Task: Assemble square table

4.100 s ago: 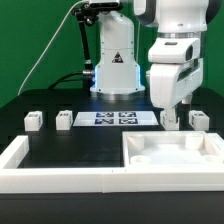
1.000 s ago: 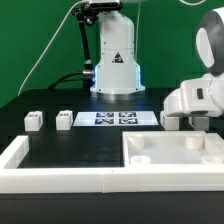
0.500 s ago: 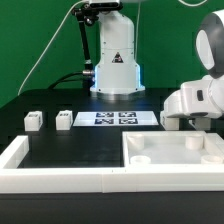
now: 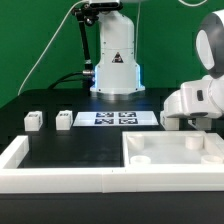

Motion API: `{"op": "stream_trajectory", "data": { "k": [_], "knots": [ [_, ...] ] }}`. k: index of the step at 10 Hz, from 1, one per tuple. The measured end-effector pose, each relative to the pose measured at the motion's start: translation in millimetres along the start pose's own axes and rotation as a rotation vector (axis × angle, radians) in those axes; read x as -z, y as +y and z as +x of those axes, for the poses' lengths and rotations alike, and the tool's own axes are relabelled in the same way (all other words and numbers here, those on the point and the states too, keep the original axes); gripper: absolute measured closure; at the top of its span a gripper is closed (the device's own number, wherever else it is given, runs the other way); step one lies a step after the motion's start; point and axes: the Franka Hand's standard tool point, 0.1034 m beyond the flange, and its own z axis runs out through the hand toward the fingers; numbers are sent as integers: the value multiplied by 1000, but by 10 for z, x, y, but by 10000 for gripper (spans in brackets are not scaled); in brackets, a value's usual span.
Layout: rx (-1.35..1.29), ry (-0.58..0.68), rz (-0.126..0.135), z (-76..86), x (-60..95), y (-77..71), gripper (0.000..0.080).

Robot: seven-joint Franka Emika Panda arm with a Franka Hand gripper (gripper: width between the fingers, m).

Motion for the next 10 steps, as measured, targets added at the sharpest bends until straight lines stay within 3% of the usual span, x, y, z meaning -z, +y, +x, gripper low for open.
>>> {"op": "stream_trajectory", "data": {
  "k": [3,5,8,10],
  "knots": [
    [98,24,18,-153,334,185,512],
    [103,30,26,-263,475,274,512],
    [103,72,29,-192,469,251,512],
    [127,228,47,-31,617,304,512]
  ]
}}
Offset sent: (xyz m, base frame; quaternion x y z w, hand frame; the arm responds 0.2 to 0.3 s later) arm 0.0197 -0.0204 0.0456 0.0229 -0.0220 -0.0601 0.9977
